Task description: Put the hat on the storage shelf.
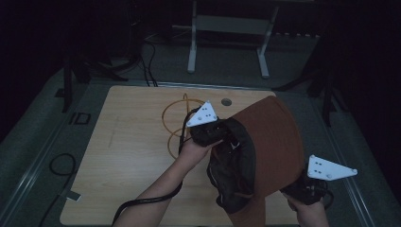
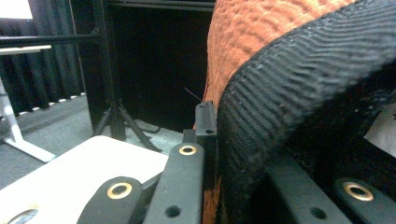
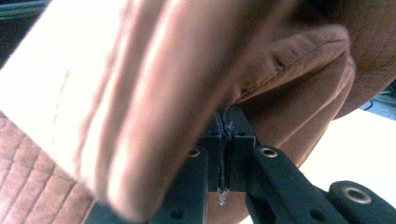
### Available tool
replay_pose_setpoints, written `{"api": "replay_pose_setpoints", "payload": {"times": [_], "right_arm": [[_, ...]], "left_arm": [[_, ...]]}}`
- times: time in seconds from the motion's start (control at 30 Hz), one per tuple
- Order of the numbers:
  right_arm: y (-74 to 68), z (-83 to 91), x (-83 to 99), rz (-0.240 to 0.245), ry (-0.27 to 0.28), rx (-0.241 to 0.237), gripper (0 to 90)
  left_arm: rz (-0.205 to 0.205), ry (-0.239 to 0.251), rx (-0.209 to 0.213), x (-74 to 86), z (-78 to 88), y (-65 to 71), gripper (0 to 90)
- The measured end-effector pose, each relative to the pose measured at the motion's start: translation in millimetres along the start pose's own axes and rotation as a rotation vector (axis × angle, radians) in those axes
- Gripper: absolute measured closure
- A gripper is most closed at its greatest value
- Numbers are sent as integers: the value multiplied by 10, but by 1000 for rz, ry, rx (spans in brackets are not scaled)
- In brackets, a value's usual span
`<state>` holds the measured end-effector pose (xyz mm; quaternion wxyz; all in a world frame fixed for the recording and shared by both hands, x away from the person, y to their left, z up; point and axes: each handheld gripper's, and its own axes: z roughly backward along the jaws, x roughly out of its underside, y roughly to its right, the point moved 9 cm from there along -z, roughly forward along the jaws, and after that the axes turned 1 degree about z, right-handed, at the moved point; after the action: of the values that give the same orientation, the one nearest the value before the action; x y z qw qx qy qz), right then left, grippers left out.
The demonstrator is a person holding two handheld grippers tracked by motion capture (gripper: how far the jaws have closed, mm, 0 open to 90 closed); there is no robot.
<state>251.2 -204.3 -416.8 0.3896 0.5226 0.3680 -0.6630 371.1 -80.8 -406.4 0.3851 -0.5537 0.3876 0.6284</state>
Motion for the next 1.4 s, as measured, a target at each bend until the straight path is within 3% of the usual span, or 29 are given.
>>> {"api": "replay_pose_setpoints", "payload": {"times": [0.17, 0.33, 0.4, 0.5, 0.6, 0.67, 0.83, 0.97, 1.07, 1.1, 1.2, 1.23, 1.4], "right_arm": [[14, 157, -117, 27, 35, 65, 888], [20, 291, -240, 20, 93, 49, 889], [49, 334, -279, 20, 106, 65, 889], [88, 404, -355, 21, 129, 83, 890], [150, 473, -427, 12, 153, 95, 890], [189, 528, -477, 13, 170, 118, 891], [313, 643, -600, 23, 171, 191, 890], [416, 689, -697, 34, 174, 243, 890], [491, 694, -768, 48, 177, 284, 890], [516, 690, -791, 53, 177, 291, 890], [591, 671, -875, 64, 173, 323, 890], [591, 671, -875, 64, 173, 323, 890], [647, 559, -1106, 92, 177, 342, 890]], "left_arm": [[1, -18, 21, 45, -12, 19, 836], [12, -46, 39, 63, -62, 58, 743], [18, -54, 42, 78, -71, 58, 721], [15, -83, 32, 125, -76, 47, 632], [51, -101, 14, 167, -60, 0, 509], [53, -104, -17, 194, -36, -40, 482], [81, -116, -55, 276, 50, -61, 312], [35, -145, -67, 337, 153, 18, 276], [26, -162, -70, 395, 266, 66, 233], [19, -171, -75, 422, 319, 79, 180], [-29, -189, -122, 523, 499, 99, 160], [-29, -189, -122, 523, 499, 99, 159], [-63, -239, -182, 801, 860, 119, 151]]}}
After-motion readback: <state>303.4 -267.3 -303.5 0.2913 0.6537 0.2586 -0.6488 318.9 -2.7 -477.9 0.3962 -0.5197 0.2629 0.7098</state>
